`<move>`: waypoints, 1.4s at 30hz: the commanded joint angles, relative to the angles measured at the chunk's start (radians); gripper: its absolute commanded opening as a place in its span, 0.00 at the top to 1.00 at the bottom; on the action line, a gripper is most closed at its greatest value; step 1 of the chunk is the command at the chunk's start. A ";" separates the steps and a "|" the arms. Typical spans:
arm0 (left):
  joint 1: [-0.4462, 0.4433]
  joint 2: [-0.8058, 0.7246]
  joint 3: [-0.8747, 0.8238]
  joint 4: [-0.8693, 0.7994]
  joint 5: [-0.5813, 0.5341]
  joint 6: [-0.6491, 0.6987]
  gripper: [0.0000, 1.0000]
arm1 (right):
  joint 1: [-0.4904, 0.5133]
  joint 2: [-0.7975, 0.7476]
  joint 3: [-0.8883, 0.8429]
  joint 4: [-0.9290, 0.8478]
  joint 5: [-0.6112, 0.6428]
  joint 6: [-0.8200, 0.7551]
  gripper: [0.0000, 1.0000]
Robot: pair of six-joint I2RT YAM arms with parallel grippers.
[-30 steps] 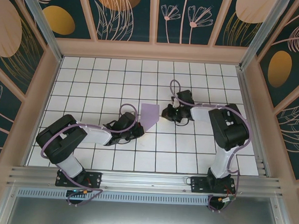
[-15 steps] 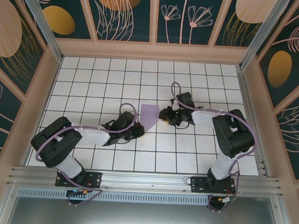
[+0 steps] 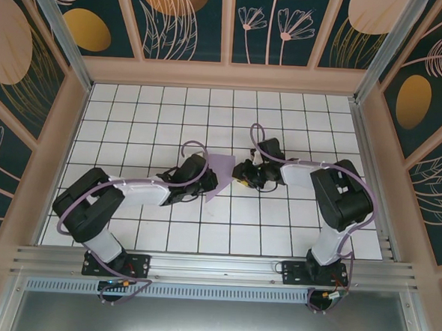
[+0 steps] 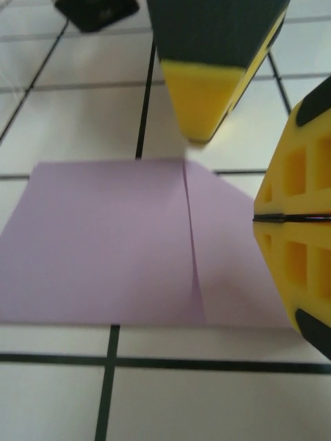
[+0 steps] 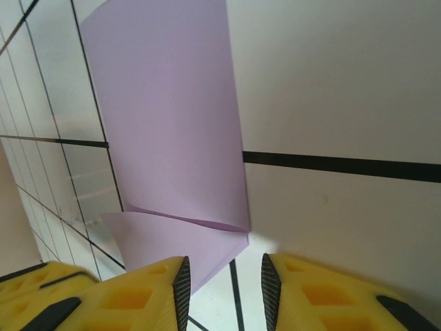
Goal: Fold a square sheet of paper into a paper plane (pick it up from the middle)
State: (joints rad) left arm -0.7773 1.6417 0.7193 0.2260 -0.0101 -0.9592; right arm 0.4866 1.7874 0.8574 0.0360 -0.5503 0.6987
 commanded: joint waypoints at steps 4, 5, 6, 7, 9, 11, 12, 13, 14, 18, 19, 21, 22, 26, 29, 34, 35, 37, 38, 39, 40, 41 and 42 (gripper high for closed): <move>0.000 0.062 0.045 -0.099 -0.089 0.015 0.93 | 0.013 0.019 0.027 -0.005 -0.015 0.021 0.63; 0.000 0.066 0.043 -0.101 -0.090 0.007 0.93 | 0.015 0.017 0.030 -0.006 -0.015 0.021 0.64; 0.000 0.067 0.038 -0.099 -0.083 -0.001 0.95 | 0.017 0.017 0.032 -0.008 -0.014 0.020 0.64; 0.000 0.066 0.031 -0.095 -0.075 -0.010 0.95 | 0.019 0.017 0.033 -0.009 -0.014 0.018 0.64; 0.000 0.066 0.015 -0.090 -0.071 -0.029 0.97 | 0.021 0.018 0.039 -0.013 -0.014 0.018 0.64; 0.000 0.066 0.000 -0.089 -0.070 -0.045 0.98 | 0.024 0.023 0.045 -0.017 -0.013 0.019 0.64; 0.000 0.067 -0.005 -0.088 -0.069 -0.053 0.98 | 0.024 0.025 0.048 -0.021 -0.010 0.020 0.64; 0.000 0.066 -0.011 -0.088 -0.069 -0.060 0.99 | 0.026 0.028 0.052 -0.024 -0.008 0.020 0.64; -0.001 0.066 -0.017 -0.085 -0.068 -0.065 0.99 | 0.026 0.032 0.054 -0.025 -0.009 0.022 0.64; 0.000 0.066 -0.030 -0.079 -0.068 -0.078 0.99 | 0.030 0.045 0.062 -0.030 -0.010 0.022 0.64; 0.000 0.066 -0.030 -0.079 -0.066 -0.078 0.99 | 0.031 0.047 0.063 -0.032 -0.007 0.022 0.64; 0.000 0.066 -0.031 -0.077 -0.065 -0.079 0.99 | 0.033 0.052 0.067 -0.035 -0.004 0.020 0.64; 0.000 0.067 -0.030 -0.077 -0.064 -0.080 0.99 | 0.033 0.055 0.068 -0.036 -0.004 0.020 0.64; 0.000 0.066 -0.031 -0.073 -0.060 -0.080 0.99 | 0.036 0.061 0.069 -0.031 -0.008 0.020 0.64; 0.000 0.066 -0.034 -0.071 -0.057 -0.079 0.99 | 0.038 0.062 0.074 -0.026 -0.014 0.022 0.64; 0.000 0.066 -0.035 -0.069 -0.055 -0.079 0.99 | 0.038 0.042 0.061 0.017 -0.045 0.029 0.66; -0.001 0.066 -0.036 -0.070 -0.056 -0.079 0.99 | 0.037 0.037 0.057 0.027 -0.053 0.031 0.66; -0.001 0.067 -0.036 -0.070 -0.056 -0.078 0.99 | 0.038 0.032 0.055 0.038 -0.069 0.038 0.67; 0.000 0.066 -0.036 -0.070 -0.056 -0.078 0.99 | 0.037 0.030 0.055 0.038 -0.071 0.040 0.67; -0.001 0.066 -0.035 -0.070 -0.055 -0.078 0.99 | 0.037 0.030 0.052 0.043 -0.074 0.041 0.67; 0.000 0.066 -0.036 -0.070 -0.056 -0.078 0.99 | 0.037 0.030 0.049 0.048 -0.077 0.044 0.67; 0.000 0.066 -0.037 -0.070 -0.055 -0.078 0.99 | 0.036 0.031 0.045 0.053 -0.082 0.049 0.67; 0.000 0.066 -0.037 -0.070 -0.056 -0.078 0.99 | 0.034 0.031 0.041 0.065 -0.094 0.054 0.67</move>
State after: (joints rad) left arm -0.7773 1.6989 0.7105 0.1917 -0.0647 -1.0264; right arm 0.5152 1.8301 0.9077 0.0589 -0.6025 0.7261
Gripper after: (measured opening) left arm 0.070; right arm 0.329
